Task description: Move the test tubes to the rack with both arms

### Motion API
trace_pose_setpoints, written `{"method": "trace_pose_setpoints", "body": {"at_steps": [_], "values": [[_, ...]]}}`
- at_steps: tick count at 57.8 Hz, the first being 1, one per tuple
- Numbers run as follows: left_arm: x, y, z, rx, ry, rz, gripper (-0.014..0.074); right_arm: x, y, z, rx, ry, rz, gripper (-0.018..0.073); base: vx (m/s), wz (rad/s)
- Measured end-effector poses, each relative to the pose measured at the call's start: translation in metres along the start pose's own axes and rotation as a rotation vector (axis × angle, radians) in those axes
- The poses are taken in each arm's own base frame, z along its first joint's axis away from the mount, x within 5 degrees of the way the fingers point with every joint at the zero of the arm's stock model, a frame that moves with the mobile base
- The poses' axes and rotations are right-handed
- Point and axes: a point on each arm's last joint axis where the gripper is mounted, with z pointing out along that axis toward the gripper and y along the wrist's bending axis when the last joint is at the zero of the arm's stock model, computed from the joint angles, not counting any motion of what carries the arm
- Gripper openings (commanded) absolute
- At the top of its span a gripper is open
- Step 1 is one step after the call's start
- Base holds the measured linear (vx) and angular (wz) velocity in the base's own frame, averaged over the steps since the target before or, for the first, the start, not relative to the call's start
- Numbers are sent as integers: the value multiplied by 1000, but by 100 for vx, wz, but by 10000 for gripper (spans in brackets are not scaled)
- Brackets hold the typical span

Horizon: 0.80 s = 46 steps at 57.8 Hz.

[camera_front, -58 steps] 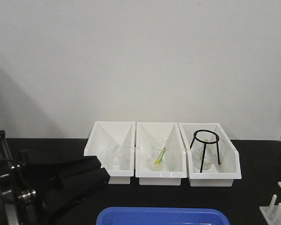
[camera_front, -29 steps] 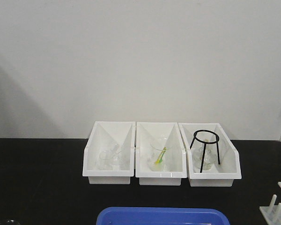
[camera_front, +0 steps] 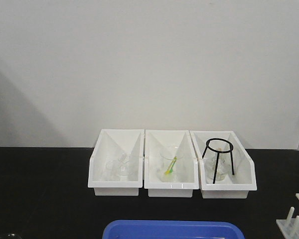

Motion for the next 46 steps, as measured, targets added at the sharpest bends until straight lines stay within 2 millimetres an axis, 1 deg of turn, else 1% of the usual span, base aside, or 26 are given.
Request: {"method": "trace_pose_setpoints", "body": {"at_steps": [46], "values": [[1,0,0,2,8,-3,-17,-1,0,0,0,-1,-1,-7,0,0]]}}
